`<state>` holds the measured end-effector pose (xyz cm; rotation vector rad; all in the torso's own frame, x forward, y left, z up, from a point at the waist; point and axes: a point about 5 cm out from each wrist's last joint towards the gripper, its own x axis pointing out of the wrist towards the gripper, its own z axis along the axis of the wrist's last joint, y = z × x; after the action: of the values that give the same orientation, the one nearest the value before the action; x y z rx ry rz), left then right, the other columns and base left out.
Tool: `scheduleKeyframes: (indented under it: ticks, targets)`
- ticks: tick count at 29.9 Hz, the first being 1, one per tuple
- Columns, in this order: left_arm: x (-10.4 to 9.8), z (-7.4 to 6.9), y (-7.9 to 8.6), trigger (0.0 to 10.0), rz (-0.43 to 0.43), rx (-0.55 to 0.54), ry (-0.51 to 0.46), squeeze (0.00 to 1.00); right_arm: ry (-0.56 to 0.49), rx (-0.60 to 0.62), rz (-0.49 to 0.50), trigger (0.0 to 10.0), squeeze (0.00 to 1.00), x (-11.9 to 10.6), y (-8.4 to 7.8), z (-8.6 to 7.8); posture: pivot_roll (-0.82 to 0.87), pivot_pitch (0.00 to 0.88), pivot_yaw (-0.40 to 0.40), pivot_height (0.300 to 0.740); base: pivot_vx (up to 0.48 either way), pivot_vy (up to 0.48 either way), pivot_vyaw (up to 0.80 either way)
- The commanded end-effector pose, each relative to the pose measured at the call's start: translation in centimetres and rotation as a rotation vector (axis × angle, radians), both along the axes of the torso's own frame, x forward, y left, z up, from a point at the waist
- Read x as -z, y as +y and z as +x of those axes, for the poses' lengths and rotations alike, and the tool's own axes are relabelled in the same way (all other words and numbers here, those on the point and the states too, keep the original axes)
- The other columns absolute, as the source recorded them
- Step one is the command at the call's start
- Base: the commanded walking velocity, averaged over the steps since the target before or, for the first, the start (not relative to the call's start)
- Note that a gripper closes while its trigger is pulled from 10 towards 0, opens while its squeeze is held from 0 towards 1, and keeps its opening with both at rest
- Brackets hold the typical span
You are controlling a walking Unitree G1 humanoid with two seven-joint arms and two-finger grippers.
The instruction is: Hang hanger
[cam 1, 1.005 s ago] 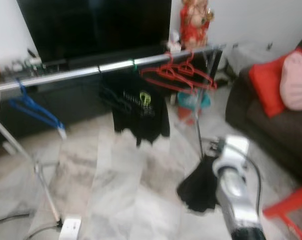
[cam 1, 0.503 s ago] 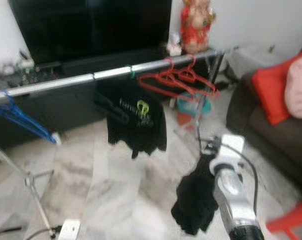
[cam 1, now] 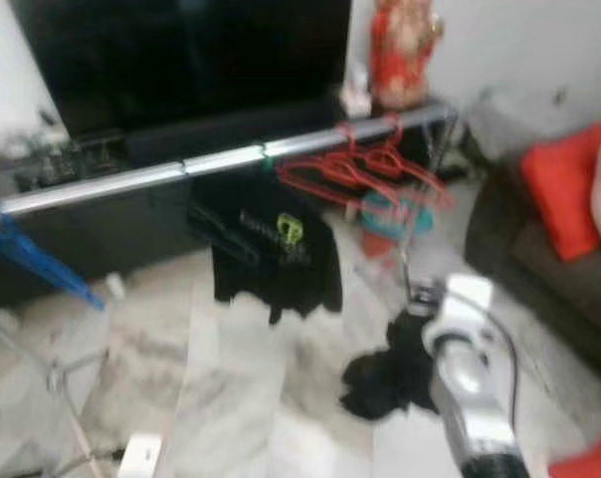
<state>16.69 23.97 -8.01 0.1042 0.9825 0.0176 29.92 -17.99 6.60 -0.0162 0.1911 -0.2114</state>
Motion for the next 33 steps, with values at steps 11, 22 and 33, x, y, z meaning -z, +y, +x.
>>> scheduleKeyframes:
  ticks: [11,22,33]
  targets:
    - [0.06,0.14,-0.46,10.0,-0.012,0.005,-0.001,0.00,-0.040,0.019,-0.018,10.0,0.00,-0.79,-0.98,0.13,0.01,0.000,0.018,0.740,0.320,0.000,0.00]
    - [0.08,0.13,-0.51,10.0,-0.013,0.006,-0.001,0.00,-0.040,0.011,-0.020,10.0,0.00,-0.76,-0.88,0.18,0.01,0.000,0.015,0.740,0.320,0.000,0.00]
    - [0.11,0.05,-0.46,10.0,-0.003,0.019,0.009,0.00,-0.041,0.004,-0.021,10.0,0.00,-0.71,-0.82,0.24,0.00,0.000,0.018,0.740,0.263,0.000,0.00]
